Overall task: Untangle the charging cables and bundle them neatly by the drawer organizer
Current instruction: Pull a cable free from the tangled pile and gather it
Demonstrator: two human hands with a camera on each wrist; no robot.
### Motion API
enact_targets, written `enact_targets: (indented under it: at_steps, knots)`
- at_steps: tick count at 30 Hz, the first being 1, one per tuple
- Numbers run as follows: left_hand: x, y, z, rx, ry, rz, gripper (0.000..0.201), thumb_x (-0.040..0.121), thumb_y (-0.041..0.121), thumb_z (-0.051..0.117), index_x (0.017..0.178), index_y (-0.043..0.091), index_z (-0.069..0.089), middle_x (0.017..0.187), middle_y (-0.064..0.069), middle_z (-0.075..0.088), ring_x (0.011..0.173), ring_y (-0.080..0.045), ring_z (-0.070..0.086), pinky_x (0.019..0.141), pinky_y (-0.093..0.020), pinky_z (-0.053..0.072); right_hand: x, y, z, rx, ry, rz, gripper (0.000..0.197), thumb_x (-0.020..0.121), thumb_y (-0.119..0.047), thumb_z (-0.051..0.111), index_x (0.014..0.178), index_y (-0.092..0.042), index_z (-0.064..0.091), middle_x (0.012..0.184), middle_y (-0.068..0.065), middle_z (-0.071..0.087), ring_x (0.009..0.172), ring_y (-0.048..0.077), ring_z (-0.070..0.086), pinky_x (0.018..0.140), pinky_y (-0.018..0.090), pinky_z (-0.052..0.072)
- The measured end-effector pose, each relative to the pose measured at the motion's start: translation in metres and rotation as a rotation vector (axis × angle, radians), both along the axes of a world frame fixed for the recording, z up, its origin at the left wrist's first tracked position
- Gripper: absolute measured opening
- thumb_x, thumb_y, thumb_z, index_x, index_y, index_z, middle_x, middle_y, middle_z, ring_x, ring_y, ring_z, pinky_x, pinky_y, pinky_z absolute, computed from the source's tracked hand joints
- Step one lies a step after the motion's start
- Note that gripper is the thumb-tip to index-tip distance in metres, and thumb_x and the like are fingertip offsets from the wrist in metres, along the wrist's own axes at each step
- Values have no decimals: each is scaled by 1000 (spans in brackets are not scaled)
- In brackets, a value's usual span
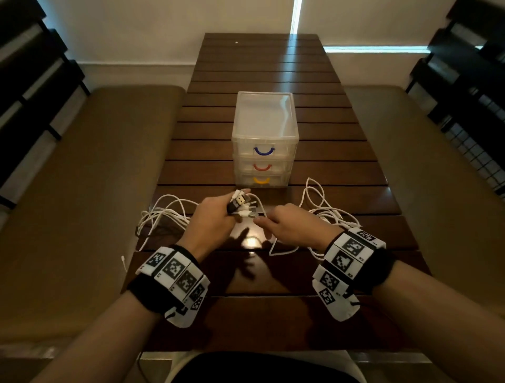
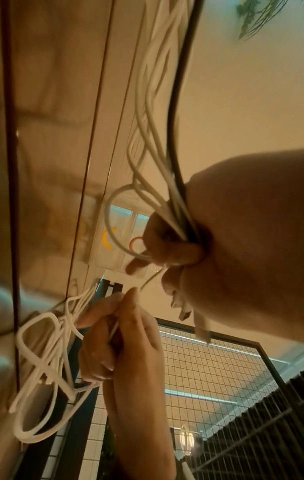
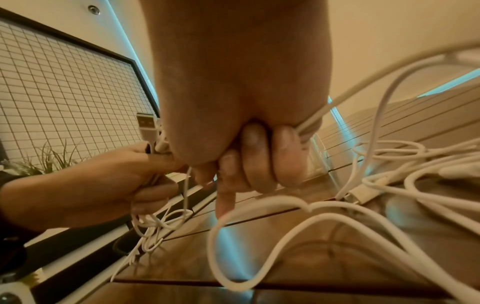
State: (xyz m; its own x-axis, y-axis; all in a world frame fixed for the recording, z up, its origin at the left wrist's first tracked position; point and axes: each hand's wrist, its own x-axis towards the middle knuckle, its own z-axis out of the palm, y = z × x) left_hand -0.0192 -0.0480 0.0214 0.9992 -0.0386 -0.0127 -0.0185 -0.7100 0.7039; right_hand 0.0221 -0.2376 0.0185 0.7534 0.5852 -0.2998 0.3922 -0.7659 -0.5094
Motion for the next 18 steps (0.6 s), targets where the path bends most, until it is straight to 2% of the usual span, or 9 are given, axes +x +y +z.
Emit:
enact_targets:
  at_steps: [2, 5, 6, 8, 10, 11, 13, 15, 18]
  knots:
    - [1, 8, 2, 58, -54, 58, 19, 85, 7, 59, 96, 16, 72, 86, -4, 73, 82, -24, 66, 73, -36, 52, 0, -6, 0, 7, -8, -12, 54, 102, -52, 37, 80, -15, 71, 64, -7, 60, 63, 11, 59, 63, 30, 45]
    - [3, 23, 4, -8, -91, 246, 24, 79, 13, 44, 86, 13, 67, 76, -7, 68, 72, -31, 63, 67, -46, 54, 5, -16, 2, 11, -70, -15, 53, 100, -53, 40, 82, -15, 71, 63, -9, 60, 60, 7, 59, 59, 27, 47]
    - [5, 29, 5, -35, -100, 330, 25, 76, 13, 41, 84, 14, 65, 73, -7, 66, 70, -33, 63, 65, -46, 54, 7, -19, 2, 27, -96, -15, 52, 100, -54, 41, 81, -14, 69, 64, -6, 61, 60, 10, 60, 59, 30, 49]
    - [9, 38, 9, -11, -101, 483, 19, 84, 12, 44, 80, 15, 62, 68, -3, 60, 71, -33, 60, 63, -39, 48, 12, -27, 1, 73, -163, -46, 49, 99, -53, 43, 78, -13, 65, 66, 2, 65, 60, 17, 61, 59, 35, 50]
    - [9, 41, 11, 53, -115, 554, 16, 90, 11, 50, 82, 12, 63, 68, 2, 57, 75, -29, 59, 64, -34, 40, 15, -32, -1, 119, -211, -96, 44, 99, -51, 44, 82, -15, 63, 68, 0, 64, 60, 14, 60, 57, 33, 47]
    - [9, 40, 12, 69, -128, 552, 14, 89, 7, 51, 85, 12, 64, 76, 1, 60, 79, -28, 60, 66, -35, 42, 16, -33, -2, 145, -200, -115, 42, 100, -50, 43, 85, -16, 62, 69, -1, 64, 61, 11, 60, 58, 31, 46]
    - [5, 33, 9, 80, -162, 461, 36, 81, -5, 49, 106, 14, 68, 107, 0, 65, 98, -23, 62, 84, -39, 50, 13, -29, -2, 137, -138, -122, 40, 102, -48, 37, 88, -18, 59, 72, 0, 63, 64, 13, 60, 61, 31, 47]
    - [2, 22, 3, 45, -219, 303, 55, 81, -8, 53, 127, 19, 63, 133, 6, 58, 117, -11, 55, 104, -35, 44, 10, -21, -3, 18, -106, -79, 44, 104, -48, 32, 90, -16, 60, 75, 2, 62, 70, 18, 60, 68, 35, 48]
    - [-4, 2, -4, 61, -299, 54, 61, 80, -1, 68, 135, 21, 56, 141, 7, 54, 125, -3, 50, 110, -26, 38, 7, -5, -1, -131, -117, -16, 49, 105, -46, 32, 92, -12, 65, 82, 6, 63, 80, 26, 62, 72, 34, 47]
